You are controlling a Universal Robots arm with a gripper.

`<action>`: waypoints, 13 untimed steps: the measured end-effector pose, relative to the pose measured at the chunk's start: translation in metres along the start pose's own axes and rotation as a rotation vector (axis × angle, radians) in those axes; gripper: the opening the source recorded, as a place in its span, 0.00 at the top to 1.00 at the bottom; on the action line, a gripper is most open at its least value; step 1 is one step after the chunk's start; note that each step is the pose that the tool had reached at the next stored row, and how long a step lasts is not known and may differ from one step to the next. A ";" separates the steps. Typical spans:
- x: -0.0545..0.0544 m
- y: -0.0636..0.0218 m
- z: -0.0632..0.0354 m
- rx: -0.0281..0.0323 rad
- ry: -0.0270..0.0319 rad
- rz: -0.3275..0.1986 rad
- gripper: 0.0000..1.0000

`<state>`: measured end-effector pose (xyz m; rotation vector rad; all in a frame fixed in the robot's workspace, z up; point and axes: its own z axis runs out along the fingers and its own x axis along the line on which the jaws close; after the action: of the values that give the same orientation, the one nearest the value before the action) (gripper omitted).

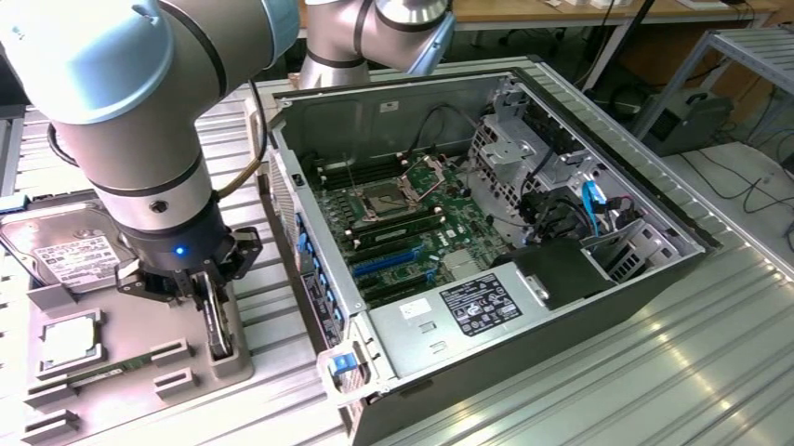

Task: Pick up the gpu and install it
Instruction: 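Pick up the gpu and move the gpu toward the slot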

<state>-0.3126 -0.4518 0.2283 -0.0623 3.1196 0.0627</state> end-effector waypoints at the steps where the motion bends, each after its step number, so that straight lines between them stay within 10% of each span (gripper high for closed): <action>1: 0.000 -0.0001 -0.0001 0.0002 0.0000 0.000 0.72; 13: 0.000 0.0005 -0.0157 0.0008 0.0000 0.000 0.72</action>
<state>-0.3128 -0.4519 0.2440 -0.0615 3.1197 0.0615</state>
